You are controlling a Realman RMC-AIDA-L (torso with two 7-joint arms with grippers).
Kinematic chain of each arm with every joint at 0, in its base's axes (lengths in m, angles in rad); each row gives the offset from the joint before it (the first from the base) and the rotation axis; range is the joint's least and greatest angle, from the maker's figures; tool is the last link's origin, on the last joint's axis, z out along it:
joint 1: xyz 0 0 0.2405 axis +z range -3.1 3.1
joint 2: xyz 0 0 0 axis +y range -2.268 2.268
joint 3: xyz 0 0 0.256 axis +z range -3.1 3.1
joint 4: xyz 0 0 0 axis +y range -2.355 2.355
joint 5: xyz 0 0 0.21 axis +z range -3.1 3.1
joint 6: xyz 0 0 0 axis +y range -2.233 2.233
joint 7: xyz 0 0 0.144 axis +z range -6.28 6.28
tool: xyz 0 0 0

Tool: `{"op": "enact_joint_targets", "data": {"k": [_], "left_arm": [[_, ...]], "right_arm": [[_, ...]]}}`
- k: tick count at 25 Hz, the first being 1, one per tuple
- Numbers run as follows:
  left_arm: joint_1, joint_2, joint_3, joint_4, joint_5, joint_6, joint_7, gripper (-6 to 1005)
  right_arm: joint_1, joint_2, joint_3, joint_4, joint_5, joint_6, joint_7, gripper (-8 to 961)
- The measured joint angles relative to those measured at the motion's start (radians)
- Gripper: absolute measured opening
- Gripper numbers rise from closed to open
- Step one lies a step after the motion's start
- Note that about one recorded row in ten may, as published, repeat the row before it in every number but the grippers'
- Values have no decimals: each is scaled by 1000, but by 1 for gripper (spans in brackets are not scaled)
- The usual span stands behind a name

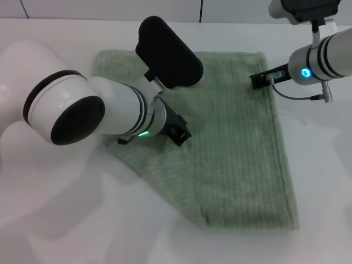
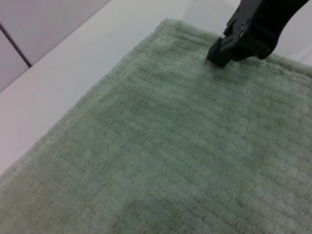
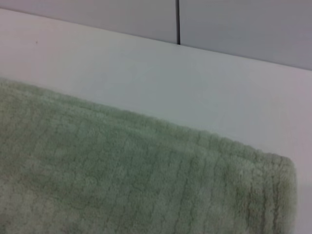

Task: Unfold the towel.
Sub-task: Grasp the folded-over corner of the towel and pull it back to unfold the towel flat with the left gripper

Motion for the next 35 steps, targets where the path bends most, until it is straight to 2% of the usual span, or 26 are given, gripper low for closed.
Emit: {"op": "enact_joint_targets", "data": {"k": [4, 9, 16, 23, 35], "left_arm": [[12, 0, 0, -65, 18, -45, -9, 86], [26, 2, 4, -134, 92, -100, -80, 22], [43, 5, -2, -191, 100, -134, -88, 21], [47, 6, -24, -199, 101, -172, -86, 21], [109, 5, -79, -264, 102, -176, -89, 21]], "right_arm": [[0, 0, 0, 0, 0, 0, 0, -2], [0, 0, 0, 1, 0, 0, 0, -2], [0, 0, 0, 3, 0, 0, 0, -2], [0, 0, 0, 4, 0, 0, 0, -2], [-2, 0, 0, -1, 0, -5, 0, -2]]}}
